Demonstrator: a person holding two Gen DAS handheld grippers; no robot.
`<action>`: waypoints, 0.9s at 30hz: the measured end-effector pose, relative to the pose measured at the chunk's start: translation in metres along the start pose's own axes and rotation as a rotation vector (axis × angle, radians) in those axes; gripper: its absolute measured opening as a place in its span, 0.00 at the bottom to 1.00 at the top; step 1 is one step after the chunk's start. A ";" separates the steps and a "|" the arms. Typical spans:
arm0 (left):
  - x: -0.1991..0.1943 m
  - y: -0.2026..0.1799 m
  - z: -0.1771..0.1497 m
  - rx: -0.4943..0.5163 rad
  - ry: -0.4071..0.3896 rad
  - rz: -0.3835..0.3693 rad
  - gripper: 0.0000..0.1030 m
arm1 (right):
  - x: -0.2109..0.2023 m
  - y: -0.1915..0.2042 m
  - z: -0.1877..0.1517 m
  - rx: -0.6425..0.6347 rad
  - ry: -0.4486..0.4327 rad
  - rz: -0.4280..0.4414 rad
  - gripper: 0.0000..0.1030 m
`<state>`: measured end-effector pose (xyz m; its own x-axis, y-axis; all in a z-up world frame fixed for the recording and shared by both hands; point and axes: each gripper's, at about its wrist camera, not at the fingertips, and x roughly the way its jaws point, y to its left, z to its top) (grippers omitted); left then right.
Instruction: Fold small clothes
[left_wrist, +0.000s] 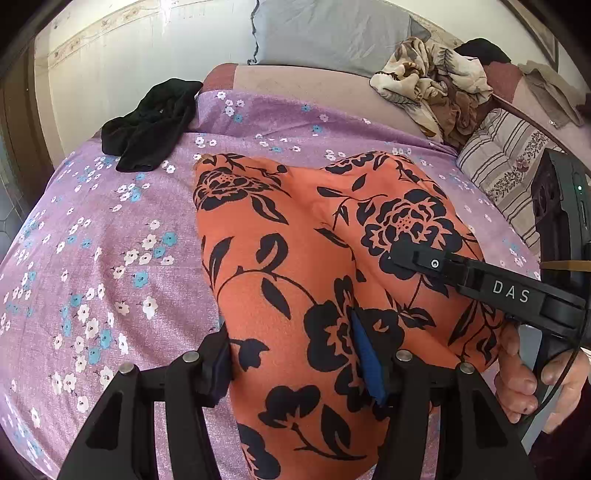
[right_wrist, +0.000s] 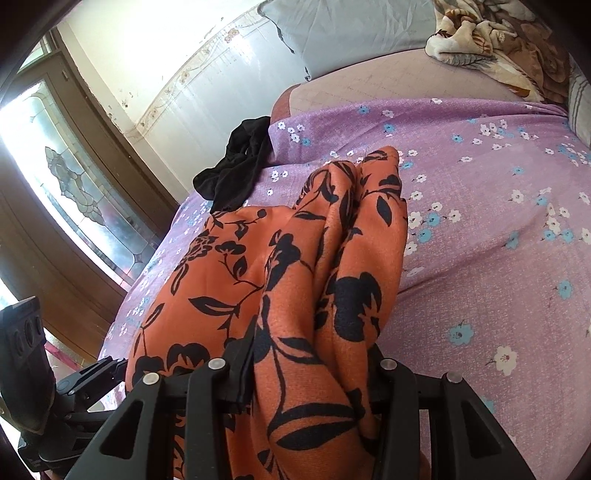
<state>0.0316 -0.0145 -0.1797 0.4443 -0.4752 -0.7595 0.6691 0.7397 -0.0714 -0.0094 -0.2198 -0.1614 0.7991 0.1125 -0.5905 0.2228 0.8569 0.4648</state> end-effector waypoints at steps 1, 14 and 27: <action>0.000 0.001 -0.001 -0.003 0.002 0.004 0.58 | 0.001 0.000 0.000 0.002 0.003 0.002 0.42; -0.003 0.010 -0.013 -0.020 0.023 0.048 0.58 | 0.013 0.003 -0.013 0.057 0.052 0.022 0.42; 0.020 0.024 -0.031 -0.054 0.143 0.103 0.65 | 0.038 -0.013 -0.025 0.100 0.150 -0.016 0.45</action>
<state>0.0384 0.0088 -0.2172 0.4171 -0.3255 -0.8486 0.5896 0.8074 -0.0199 0.0038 -0.2140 -0.2066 0.7043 0.1791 -0.6870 0.2955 0.8059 0.5131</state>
